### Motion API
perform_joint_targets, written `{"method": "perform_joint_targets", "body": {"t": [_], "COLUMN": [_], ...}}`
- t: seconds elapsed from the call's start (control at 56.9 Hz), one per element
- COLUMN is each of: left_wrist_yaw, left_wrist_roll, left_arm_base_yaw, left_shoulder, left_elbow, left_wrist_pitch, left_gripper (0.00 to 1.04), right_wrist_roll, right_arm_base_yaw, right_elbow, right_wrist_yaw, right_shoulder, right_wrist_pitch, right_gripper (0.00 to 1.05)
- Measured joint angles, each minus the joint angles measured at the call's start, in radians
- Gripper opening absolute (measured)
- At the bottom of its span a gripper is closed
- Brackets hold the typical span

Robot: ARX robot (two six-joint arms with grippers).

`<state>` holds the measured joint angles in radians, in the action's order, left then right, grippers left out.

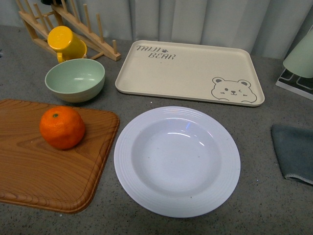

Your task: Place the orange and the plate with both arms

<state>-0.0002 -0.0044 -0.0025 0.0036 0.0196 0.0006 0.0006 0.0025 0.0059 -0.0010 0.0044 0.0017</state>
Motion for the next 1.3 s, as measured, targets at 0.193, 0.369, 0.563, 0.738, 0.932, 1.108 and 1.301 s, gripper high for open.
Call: {"method": "perform_joint_targets", "body": {"t": [0.193,0.369,0.563,0.738,0.932,1.108,1.301], "left_wrist_yaw": [0.0,0.0,0.0,0.0,0.0,0.0,0.0], "left_wrist_roll": [0.0,0.0,0.0,0.0,0.0,0.0,0.0], "left_arm_base_yaw": [0.0,0.0,0.0,0.0,0.0,0.0,0.0], "left_shoulder": [0.0,0.0,0.0,0.0,0.0,0.0,0.0], "left_elbow": [0.0,0.0,0.0,0.0,0.0,0.0,0.0], "left_wrist_pitch": [0.0,0.0,0.0,0.0,0.0,0.0,0.0], "left_gripper": [0.98,0.98,0.98,0.98,0.98,0.98,0.98], "right_wrist_roll": [0.0,0.0,0.0,0.0,0.0,0.0,0.0], "right_arm_base_yaw": [0.0,0.0,0.0,0.0,0.0,0.0,0.0], "right_elbow": [0.0,0.0,0.0,0.0,0.0,0.0,0.0], "right_wrist_yaw": [0.0,0.0,0.0,0.0,0.0,0.0,0.0], "right_shoulder": [0.0,0.0,0.0,0.0,0.0,0.0,0.0], "right_wrist_pitch": [0.0,0.0,0.0,0.0,0.0,0.0,0.0], "right_gripper": [0.95,0.95,0.95,0.95,0.95,0.95,0.95]}}
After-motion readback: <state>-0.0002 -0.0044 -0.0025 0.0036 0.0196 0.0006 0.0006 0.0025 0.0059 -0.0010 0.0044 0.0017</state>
